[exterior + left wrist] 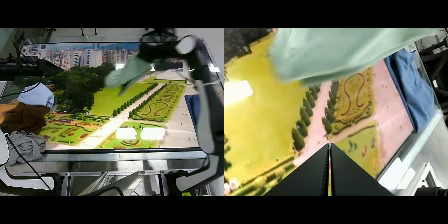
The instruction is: Fold the shirts.
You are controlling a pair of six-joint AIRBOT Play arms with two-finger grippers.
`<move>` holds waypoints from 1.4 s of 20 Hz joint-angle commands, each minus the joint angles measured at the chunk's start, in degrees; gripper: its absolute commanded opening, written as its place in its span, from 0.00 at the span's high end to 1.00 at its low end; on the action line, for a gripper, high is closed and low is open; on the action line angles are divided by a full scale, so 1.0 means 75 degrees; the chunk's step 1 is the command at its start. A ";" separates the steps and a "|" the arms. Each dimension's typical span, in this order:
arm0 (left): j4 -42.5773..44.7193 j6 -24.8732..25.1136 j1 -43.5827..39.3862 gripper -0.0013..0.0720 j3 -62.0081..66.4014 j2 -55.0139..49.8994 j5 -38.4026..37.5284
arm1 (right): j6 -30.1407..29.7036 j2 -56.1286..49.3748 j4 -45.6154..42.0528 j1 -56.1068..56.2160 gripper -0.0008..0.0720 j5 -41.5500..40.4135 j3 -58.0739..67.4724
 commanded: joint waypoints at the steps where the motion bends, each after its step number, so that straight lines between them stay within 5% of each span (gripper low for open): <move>1: 0.0003 -0.0391 0.0000 0.96 0.0000 0.0006 -0.0169 | 0.0382 0.1574 -0.1772 -0.1556 0.97 0.1749 0.0012; 5: 0.0003 -0.0583 0.0000 0.96 0.0000 0.0003 -0.0163 | 0.0256 0.1973 -0.1801 -0.3363 0.97 0.2684 0.0006; 11: 0.0006 -0.0580 0.0000 0.96 0.0000 0.0003 -0.0166 | -0.0012 0.1399 -0.1649 -0.4890 0.96 0.2194 -0.0009; 18: 0.0009 -0.0580 0.0000 0.96 0.0000 0.0003 -0.0099 | -0.0854 0.0953 0.0009 -0.5021 0.96 -0.0504 0.0242; 24: 0.0058 -0.0580 -0.0003 0.96 0.0000 0.0003 -0.0251 | -0.0044 0.0956 -0.0970 -0.5861 0.96 0.1443 -0.0490; 28: 0.0052 -0.0583 -0.0003 0.96 0.0000 0.0003 -0.0895 | -0.0017 0.1944 -0.1973 -0.6306 0.96 0.2632 -0.2687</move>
